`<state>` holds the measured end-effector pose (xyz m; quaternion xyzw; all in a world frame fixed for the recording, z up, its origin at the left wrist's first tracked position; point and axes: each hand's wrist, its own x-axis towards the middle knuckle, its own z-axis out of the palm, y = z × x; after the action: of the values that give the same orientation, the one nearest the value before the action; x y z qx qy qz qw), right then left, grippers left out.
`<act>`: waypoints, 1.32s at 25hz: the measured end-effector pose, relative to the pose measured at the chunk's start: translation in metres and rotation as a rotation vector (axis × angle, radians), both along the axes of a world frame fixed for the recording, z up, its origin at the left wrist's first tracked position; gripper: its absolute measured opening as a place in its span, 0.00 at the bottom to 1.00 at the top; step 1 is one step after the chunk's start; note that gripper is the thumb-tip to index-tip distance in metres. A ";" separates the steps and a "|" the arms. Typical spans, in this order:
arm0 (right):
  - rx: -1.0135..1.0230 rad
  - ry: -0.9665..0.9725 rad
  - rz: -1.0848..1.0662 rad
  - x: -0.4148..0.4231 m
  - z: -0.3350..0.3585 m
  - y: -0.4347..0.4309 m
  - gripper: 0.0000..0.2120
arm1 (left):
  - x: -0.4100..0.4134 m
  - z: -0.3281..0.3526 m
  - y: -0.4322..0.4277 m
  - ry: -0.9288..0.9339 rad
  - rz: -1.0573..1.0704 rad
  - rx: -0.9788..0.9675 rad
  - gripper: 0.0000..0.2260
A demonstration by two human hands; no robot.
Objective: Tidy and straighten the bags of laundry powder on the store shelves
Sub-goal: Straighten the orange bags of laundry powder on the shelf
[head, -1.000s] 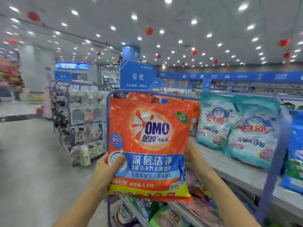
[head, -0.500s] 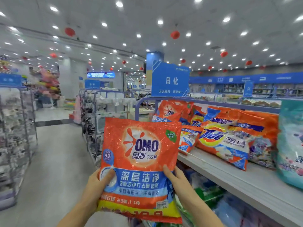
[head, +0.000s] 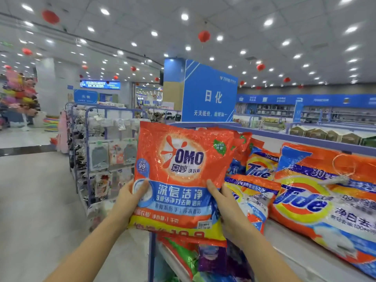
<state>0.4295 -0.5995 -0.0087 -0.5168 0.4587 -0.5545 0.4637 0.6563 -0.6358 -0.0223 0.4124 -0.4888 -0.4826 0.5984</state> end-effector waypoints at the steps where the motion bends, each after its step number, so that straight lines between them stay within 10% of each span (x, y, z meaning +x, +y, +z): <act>1: -0.010 0.023 -0.072 0.000 0.001 -0.018 0.51 | -0.003 0.003 -0.021 0.006 -0.017 -0.013 0.04; 8: -0.118 0.016 -0.495 -0.003 0.018 -0.118 0.64 | -0.024 0.035 -0.157 -0.063 -0.258 -0.208 0.02; 17: -0.193 0.068 -0.870 0.014 0.017 -0.159 0.11 | -0.072 0.030 -0.252 -0.087 -0.385 -0.162 0.12; 21: -0.102 0.107 -0.936 0.039 0.002 -0.179 0.39 | -0.075 0.023 -0.265 -0.049 -0.279 -0.146 0.13; 28: -0.111 0.252 -0.936 0.042 -0.017 -0.160 0.11 | -0.078 0.000 -0.271 -0.080 -0.294 -0.097 0.12; 33: -0.074 0.253 -0.872 0.028 0.005 -0.133 0.17 | -0.074 0.001 -0.267 -0.148 -0.324 -0.167 0.14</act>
<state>0.4580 -0.7327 -0.0042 -0.3554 0.6664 -0.6463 0.1086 0.5819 -0.9029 -0.0213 0.3114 -0.6297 -0.4989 0.5075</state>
